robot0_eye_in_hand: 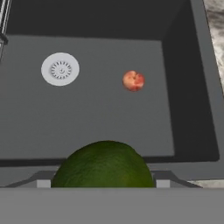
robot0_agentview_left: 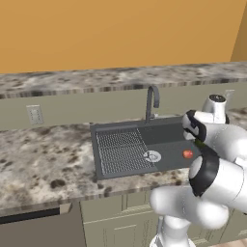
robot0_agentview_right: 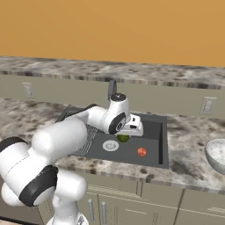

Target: Remove the lime and peach from the sink. Then move the bowl and cup from the counter to the sink for washing.

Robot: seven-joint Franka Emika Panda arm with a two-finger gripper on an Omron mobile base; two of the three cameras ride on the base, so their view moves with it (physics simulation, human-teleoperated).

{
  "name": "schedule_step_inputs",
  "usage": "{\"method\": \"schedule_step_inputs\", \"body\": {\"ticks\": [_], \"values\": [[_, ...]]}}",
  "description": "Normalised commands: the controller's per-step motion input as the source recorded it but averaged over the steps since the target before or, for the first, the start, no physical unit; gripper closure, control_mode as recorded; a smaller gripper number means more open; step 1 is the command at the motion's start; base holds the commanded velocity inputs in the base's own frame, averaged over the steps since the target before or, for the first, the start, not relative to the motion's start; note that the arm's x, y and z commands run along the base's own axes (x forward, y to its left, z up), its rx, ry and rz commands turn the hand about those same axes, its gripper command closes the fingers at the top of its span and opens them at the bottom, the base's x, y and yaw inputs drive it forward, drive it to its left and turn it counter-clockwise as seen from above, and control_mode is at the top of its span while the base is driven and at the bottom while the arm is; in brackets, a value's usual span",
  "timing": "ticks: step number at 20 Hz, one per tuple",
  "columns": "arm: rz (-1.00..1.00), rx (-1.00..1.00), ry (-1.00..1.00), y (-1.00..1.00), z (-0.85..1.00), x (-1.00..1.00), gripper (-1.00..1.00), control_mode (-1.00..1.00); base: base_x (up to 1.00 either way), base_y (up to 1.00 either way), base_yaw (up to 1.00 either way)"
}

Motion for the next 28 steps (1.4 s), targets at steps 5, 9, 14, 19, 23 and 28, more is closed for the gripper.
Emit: {"method": "schedule_step_inputs", "body": {"ticks": [5,9,14,19,23,28], "values": [[0.0,0.0,-0.18,0.49,0.0,-0.14,1.0,-1.0,0.0,0.0,0.0],[0.0,0.0,-0.26,0.52,0.01,-0.03,1.0,-1.0,0.0,0.0,0.0],[-0.02,0.0,-0.02,0.49,0.06,-0.05,1.0,-1.0,0.0,0.0,0.0],[-0.05,0.0,0.06,0.46,0.15,-0.01,1.0,-1.0,0.0,0.0,0.0],[-0.01,0.0,0.07,0.48,0.21,0.0,1.0,-1.0,0.0,0.0,0.0],[0.0,0.0,0.15,0.45,0.23,0.0,1.0,-1.0,0.0,0.0,0.0]]}}
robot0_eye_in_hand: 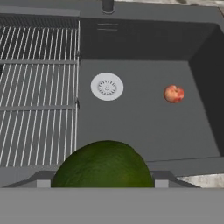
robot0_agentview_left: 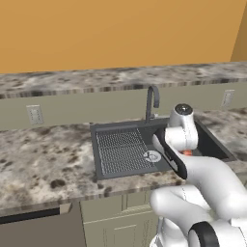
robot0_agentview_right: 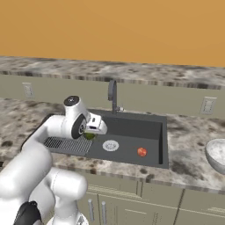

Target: Remove the lime and peach from the sink. Then move the bowl and cup from the counter to the sink for washing.

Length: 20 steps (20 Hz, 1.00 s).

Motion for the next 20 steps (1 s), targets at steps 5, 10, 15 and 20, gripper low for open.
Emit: {"method": "schedule_step_inputs", "body": {"ticks": [5,10,15,20], "values": [[0.0,0.0,0.14,0.47,0.2,0.0,1.0,-1.0,0.0,0.0,0.0],[0.0,0.0,0.06,0.57,0.11,0.0,1.0,-1.0,0.0,0.0,0.0],[0.0,0.01,0.02,0.58,0.04,0.0,1.0,-1.0,0.0,0.0,0.0],[0.02,0.04,0.02,0.54,0.01,0.02,1.0,-1.0,0.0,0.0,0.0]]}}
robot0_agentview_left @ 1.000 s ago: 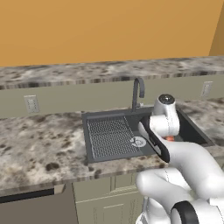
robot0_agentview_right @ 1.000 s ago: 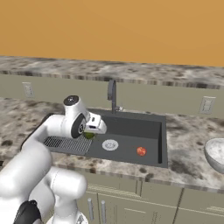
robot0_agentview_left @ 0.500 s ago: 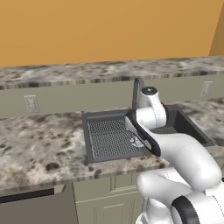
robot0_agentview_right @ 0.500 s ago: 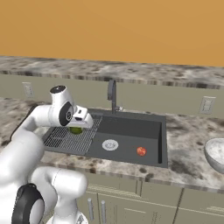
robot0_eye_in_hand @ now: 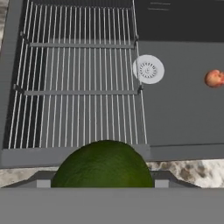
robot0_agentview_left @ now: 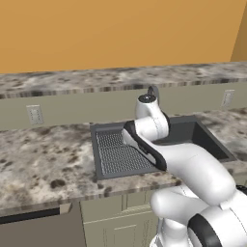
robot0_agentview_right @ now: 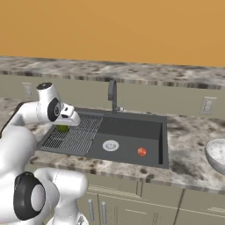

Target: Remove the lime and peach from the sink. Then move the bowl and cup from the counter to the sink for washing.

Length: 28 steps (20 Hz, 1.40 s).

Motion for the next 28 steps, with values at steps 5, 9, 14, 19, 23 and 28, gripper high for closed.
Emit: {"method": "schedule_step_inputs", "body": {"ticks": [5,9,14,19,23,28], "values": [[0.05,0.06,0.0,0.51,0.0,0.02,1.0,-1.0,0.0,0.0,0.0],[0.06,0.04,0.0,0.49,0.0,0.05,1.0,-1.0,0.0,0.0,0.0],[0.1,0.03,0.0,0.48,0.0,0.13,1.0,-1.0,0.0,0.0,0.0],[0.11,0.0,0.0,0.46,0.0,0.14,1.0,-1.0,0.0,0.0,0.0],[0.11,0.01,0.0,0.46,0.0,0.14,1.0,-1.0,0.0,0.0,0.0],[0.1,0.0,0.0,0.49,0.0,0.14,1.0,-1.0,0.0,0.0,0.0]]}}
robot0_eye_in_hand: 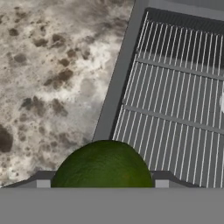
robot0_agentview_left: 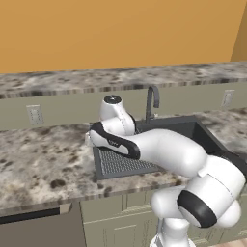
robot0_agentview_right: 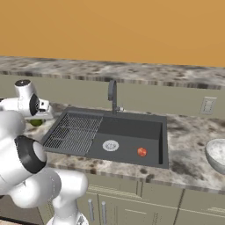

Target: Remove the lime and peach from the sink. Then move the bowl and cup from the counter to the sink for washing.

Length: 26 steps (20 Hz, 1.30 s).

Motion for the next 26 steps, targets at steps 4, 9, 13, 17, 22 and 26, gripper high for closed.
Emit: {"method": "schedule_step_inputs", "body": {"ticks": [4,9,13,17,22,26], "values": [[0.1,0.0,0.02,0.48,-0.02,0.18,1.0,-1.0,0.0,0.0,0.0],[0.11,0.0,0.04,0.45,-0.06,0.22,1.0,-1.0,0.0,0.0,0.0],[0.1,0.0,0.01,0.47,-0.1,0.19,1.0,-1.0,0.0,0.0,0.0],[0.04,0.0,0.0,0.46,-0.13,0.23,1.0,-1.0,0.0,0.0,0.0],[0.03,0.0,0.0,0.35,-0.21,0.2,1.0,-1.0,0.0,0.0,0.0],[0.0,0.0,0.03,0.33,-0.26,0.17,1.0,-1.0,0.0,0.0,0.0]]}}
